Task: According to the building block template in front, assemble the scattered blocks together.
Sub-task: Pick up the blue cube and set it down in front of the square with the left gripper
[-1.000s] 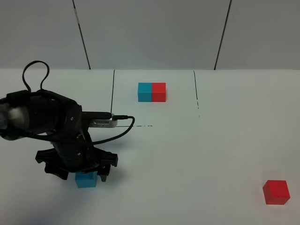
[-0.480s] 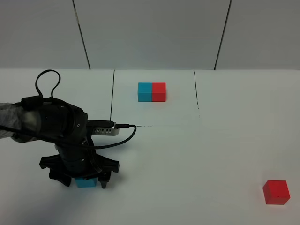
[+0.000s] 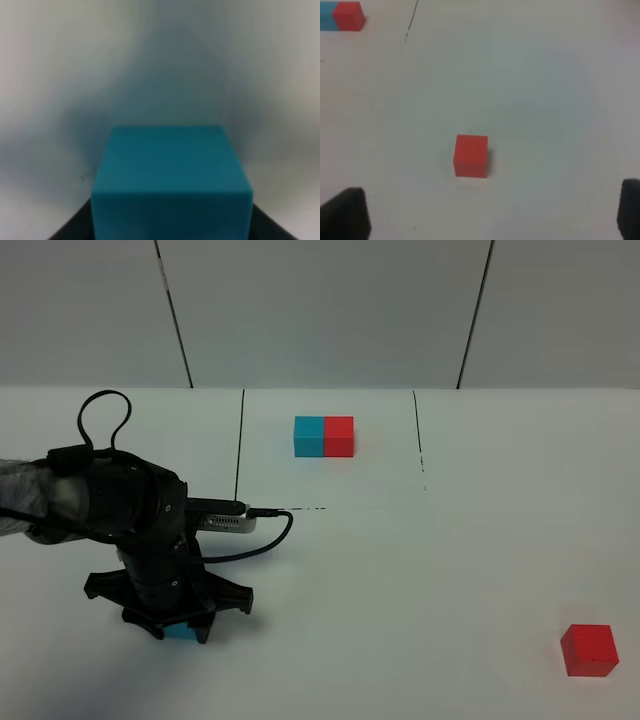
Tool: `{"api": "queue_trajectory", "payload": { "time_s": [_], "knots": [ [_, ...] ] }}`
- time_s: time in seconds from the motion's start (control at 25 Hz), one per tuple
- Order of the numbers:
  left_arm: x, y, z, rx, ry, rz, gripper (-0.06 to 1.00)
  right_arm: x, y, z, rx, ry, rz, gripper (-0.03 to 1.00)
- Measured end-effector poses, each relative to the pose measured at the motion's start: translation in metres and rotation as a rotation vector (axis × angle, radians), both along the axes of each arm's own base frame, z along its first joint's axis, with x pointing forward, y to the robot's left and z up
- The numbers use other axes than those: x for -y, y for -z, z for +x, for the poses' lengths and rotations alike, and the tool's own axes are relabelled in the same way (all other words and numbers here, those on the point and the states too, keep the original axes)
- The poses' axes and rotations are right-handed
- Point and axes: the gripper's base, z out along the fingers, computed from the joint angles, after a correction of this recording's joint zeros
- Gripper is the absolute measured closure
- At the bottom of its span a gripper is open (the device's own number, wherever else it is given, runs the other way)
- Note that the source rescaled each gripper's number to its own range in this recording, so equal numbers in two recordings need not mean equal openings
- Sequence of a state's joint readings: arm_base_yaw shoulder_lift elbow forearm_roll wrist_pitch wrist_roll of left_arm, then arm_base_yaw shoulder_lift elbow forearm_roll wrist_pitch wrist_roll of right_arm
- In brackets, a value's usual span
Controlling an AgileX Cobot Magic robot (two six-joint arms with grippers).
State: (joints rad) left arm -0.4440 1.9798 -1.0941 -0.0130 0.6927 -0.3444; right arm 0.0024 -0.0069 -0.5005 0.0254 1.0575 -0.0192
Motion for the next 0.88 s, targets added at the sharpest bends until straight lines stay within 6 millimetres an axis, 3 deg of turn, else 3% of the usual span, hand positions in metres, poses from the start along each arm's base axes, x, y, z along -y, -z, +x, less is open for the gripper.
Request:
{"api": "queue_trajectory", "payload": {
  "time_s": [0.16,0.32,0.52,0.68,0.88],
  "knots": [
    [0.002,-0.027,0.006,0.023,0.244,-0.005,0.94,0.0,0.0,0.0,0.0,0.0,0.0,-0.03],
    [0.011,-0.063,0.017,0.059,0.654,-0.033,0.94,0.0,0.0,0.0,0.0,0.0,0.0,-0.03],
    [0.033,-0.077,0.013,0.043,1.178,-0.037,0.94,0.0,0.0,0.0,0.0,0.0,0.0,-0.03],
    [0.058,-0.085,0.012,0.095,1.377,-0.034,0.94,0.0,0.0,0.0,0.0,0.0,0.0,-0.03],
    [0.083,-0.088,0.025,0.122,1.421,-0.043,0.94,0.0,0.0,0.0,0.0,0.0,0.0,-0.03]
  ]
}}
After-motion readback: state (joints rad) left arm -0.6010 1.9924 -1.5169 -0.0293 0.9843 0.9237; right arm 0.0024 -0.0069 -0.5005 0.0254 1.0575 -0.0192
